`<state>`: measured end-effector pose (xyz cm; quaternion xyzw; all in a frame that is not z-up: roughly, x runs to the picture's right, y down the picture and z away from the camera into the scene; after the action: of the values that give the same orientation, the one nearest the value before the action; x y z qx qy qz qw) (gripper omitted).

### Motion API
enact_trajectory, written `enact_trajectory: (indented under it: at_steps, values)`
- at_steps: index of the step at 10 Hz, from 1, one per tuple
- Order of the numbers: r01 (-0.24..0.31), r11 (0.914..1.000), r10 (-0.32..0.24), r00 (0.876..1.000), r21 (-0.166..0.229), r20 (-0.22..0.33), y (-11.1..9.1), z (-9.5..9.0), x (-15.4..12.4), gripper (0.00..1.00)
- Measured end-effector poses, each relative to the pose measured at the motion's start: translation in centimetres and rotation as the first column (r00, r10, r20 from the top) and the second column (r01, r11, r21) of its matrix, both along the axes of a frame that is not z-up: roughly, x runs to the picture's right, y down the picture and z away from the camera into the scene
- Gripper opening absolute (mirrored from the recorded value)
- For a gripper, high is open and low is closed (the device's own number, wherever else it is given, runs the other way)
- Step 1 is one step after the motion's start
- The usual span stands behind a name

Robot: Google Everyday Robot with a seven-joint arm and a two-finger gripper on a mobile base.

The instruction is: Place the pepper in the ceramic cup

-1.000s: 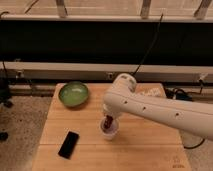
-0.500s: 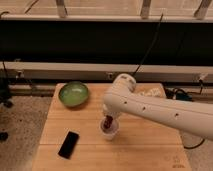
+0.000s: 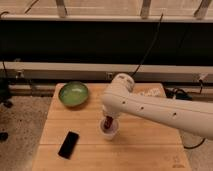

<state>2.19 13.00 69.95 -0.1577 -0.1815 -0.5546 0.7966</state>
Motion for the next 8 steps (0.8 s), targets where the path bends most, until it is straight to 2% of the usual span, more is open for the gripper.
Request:
enact_trajectory:
  at_steps: [4,5,6,8]
  values:
    - [-0.007,0.9999,0.007,1.0,-0.007,0.01,0.01,-0.13,0.19,0.62]
    - [-0.009,0.9999,0.009,1.0,-0.007,0.013,-0.01,-0.13,0.27,0.75]
    - [-0.011,0.9999,0.011,1.0,-0.007,0.015,-0.06,-0.19,0.28,0.8]
    - [-0.015,0.9999,0.015,1.0,-0.004,0.017,-0.06,-0.37,0.36,0.8]
